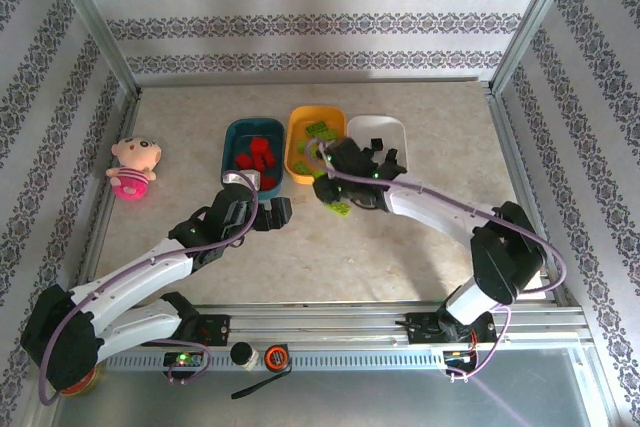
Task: Sort the legos into containers by color
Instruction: Pick up the lego from the center of the table, then place the lego in the container.
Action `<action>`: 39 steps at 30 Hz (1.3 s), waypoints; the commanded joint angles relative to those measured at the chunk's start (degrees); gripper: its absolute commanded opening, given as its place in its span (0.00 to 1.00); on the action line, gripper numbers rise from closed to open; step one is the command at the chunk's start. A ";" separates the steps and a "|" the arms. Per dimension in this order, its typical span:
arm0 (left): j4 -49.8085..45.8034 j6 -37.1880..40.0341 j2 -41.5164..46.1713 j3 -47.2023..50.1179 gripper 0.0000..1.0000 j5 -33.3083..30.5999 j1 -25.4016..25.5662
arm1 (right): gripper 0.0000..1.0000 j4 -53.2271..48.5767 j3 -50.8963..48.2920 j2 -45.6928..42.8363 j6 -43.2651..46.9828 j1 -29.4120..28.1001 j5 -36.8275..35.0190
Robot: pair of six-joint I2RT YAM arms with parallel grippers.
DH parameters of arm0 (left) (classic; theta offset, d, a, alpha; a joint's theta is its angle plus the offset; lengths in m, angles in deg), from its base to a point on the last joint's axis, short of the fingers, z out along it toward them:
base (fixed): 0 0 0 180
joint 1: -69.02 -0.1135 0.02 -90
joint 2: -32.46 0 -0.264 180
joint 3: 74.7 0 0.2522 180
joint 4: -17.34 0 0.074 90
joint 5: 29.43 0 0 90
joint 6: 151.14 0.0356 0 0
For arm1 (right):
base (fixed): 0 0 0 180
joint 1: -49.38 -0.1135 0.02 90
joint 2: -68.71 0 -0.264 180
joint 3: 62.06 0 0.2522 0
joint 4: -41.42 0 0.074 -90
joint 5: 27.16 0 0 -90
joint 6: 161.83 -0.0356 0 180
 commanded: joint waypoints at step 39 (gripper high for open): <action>-2.16 -1.01 3.09 2.66 1.00 -2.13 -1.45 | 0.79 2.08 -19.38 -8.07 -1.69 -2.96 -7.77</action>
